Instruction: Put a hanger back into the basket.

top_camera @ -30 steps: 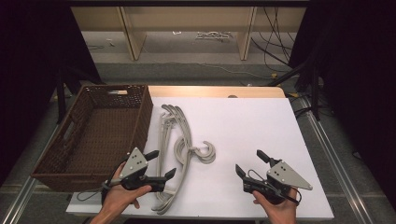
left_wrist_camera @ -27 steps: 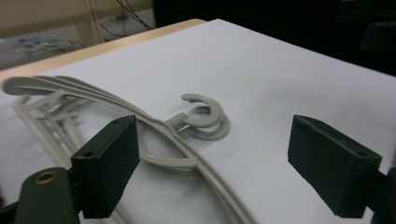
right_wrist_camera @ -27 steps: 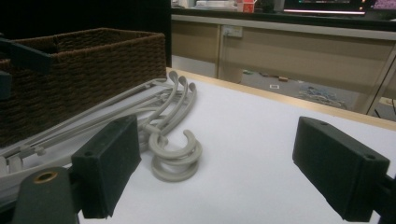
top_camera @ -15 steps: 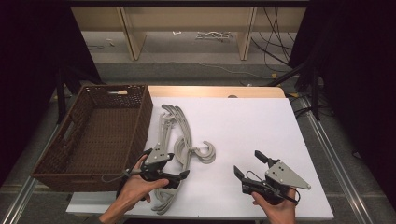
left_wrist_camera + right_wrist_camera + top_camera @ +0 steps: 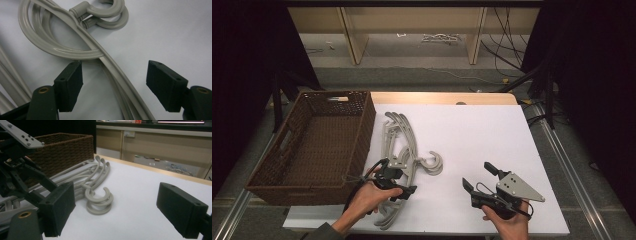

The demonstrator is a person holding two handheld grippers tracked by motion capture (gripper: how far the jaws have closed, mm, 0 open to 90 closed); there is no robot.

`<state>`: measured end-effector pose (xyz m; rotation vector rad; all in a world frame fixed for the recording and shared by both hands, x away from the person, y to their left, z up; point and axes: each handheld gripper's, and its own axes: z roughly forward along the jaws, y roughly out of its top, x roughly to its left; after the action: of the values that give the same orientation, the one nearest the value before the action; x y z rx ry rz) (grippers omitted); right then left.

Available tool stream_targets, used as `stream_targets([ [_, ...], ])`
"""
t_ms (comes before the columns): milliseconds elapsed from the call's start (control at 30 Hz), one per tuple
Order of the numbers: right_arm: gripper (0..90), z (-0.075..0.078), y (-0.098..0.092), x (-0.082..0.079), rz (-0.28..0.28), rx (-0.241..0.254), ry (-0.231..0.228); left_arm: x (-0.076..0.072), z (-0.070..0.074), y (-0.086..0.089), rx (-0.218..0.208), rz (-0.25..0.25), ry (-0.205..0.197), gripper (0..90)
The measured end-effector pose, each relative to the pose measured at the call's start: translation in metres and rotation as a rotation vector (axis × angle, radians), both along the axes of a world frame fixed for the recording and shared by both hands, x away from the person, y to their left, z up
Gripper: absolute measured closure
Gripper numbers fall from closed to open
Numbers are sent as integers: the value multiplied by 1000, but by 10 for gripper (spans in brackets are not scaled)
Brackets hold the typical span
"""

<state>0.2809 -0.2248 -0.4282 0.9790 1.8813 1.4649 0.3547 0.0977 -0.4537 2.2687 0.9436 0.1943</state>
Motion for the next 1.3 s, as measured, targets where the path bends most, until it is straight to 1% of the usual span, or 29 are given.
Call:
stream_targets([
  [33,169,-1,0,1,14,18,-3,2,-2,0,-12,2,17,297],
  [67,174,-1,0,1,-2,12,-8,4,-2,0,-11,-5,34,310],
  [100,174,-1,0,1,-5,17,-6,5,-4,-1,-25,12,44,324],
  [167,174,-2,0,2,-1,24,-7,9,-6,0,-23,11,68,351],
  [200,174,-2,0,1,-1,22,-8,10,-7,0,-31,16,68,378],
  [233,174,-2,0,1,-1,23,-7,12,-7,0,-38,22,77,388],
  [267,174,-2,0,1,-1,23,-8,14,-8,1,-38,9,90,402],
  [300,174,-1,0,1,-2,18,-9,15,-8,1,-50,21,104,419],
  [333,174,-2,0,2,2,23,-8,16,-7,2,-33,3,120,429],
  [367,174,-1,0,1,-3,14,-3,18,-7,3,-33,-3,130,440],
  [467,174,-1,0,1,-2,17,-6,21,-8,4,-44,12,163,466],
  [500,174,-1,0,2,-2,17,-6,23,-9,4,-39,4,173,478],
  [567,175,-2,0,1,0,14,1,24,-10,3,-43,12,194,503],
  [600,174,-2,0,1,1,12,-1,25,-10,2,-49,9,195,522],
  [667,174,-1,0,1,5,12,-1,26,-10,1,-35,2,189,546],
  [700,174,-1,0,1,5,10,-1,27,-11,0,-35,-4,194,558],
  [833,175,-1,0,1,7,9,-2,31,-10,-1,-47,-9,196,621],
  [867,174,-1,0,1,7,9,-1,31,-10,-1,-49,-13,198,625],
  [900,175,-1,0,1,8,9,1,31,-10,-2,-65,1,203,626],
  [933,174,-1,0,1,9,8,3,32,-10,0,-56,-16,205,629],
  [967,174,-1,0,1,9,7,3,31,-10,-1,-77,7,208,630],
  [1033,175,-1,1,1,7,10,0,31,-10,0,-78,5,212,633],
  [1067,175,-1,1,1,7,9,-1,31,-10,1,-89,2,211,636],
  [1100,175,-1,0,1,8,8,1,32,-9,2,-104,5,227,641],
  [1133,175,-1,0,1,10,8,2,33,-8,4,-133,10,235,651],
  [1167,175,-1,0,1,12,10,0,31,-7,4,-178,46,243,657],
  [1200,175,-2,1,2,17,24,-9,31,-6,6,-186,47,242,660],
  [1233,175,-1,0,1,10,9,-10,30,-4,7,-194,54,240,661],
  [1300,175,-1,0,1,15,15,-9,29,-1,11,-209,59,234,664],
])
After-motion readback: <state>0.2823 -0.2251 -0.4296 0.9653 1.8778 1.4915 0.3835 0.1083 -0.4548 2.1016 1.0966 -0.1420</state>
